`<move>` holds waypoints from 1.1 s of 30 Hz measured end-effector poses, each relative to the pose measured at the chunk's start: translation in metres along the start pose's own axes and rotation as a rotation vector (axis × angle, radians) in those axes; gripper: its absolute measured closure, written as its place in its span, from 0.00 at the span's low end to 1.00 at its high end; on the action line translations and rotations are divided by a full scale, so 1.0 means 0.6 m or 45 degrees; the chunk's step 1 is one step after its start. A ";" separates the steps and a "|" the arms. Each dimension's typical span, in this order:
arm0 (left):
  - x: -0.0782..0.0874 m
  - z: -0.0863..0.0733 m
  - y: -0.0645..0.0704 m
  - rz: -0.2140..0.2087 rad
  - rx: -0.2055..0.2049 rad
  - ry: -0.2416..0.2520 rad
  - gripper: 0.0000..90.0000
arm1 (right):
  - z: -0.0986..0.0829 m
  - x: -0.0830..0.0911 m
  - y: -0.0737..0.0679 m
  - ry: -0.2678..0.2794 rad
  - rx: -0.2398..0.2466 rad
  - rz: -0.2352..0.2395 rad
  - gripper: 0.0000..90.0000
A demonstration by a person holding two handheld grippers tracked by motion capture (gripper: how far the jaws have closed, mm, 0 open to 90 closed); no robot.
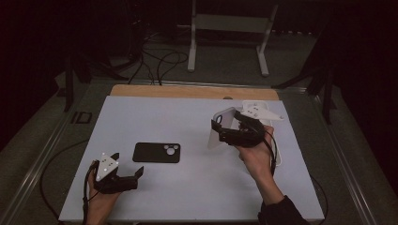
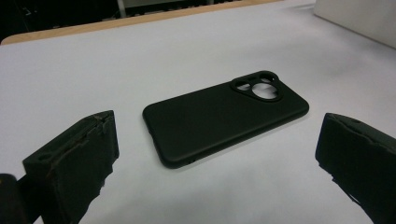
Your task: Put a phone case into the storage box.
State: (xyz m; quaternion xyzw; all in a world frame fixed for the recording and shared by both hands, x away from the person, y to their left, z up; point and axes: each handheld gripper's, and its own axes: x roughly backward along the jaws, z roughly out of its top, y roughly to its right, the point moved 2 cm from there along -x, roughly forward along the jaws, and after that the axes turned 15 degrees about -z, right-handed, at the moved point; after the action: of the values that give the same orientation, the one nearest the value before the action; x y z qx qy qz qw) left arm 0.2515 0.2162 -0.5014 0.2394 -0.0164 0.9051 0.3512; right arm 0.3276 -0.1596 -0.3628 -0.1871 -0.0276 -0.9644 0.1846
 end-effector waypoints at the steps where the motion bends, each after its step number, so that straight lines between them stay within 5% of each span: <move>1: 0.000 0.000 0.000 0.000 0.000 0.000 0.00 | 0.000 0.000 0.000 0.000 0.000 0.000 0.19; 33: 0.005 0.001 0.002 0.021 -0.019 0.001 0.00 | 0.049 -0.020 0.051 0.017 0.015 -0.125 0.19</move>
State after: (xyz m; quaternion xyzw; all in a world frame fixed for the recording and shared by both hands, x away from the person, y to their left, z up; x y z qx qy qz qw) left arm 0.2493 0.2170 -0.4996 0.2363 -0.0249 0.9078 0.3456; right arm 0.3595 -0.1805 -0.3402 -0.1781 -0.0413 -0.9733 0.1384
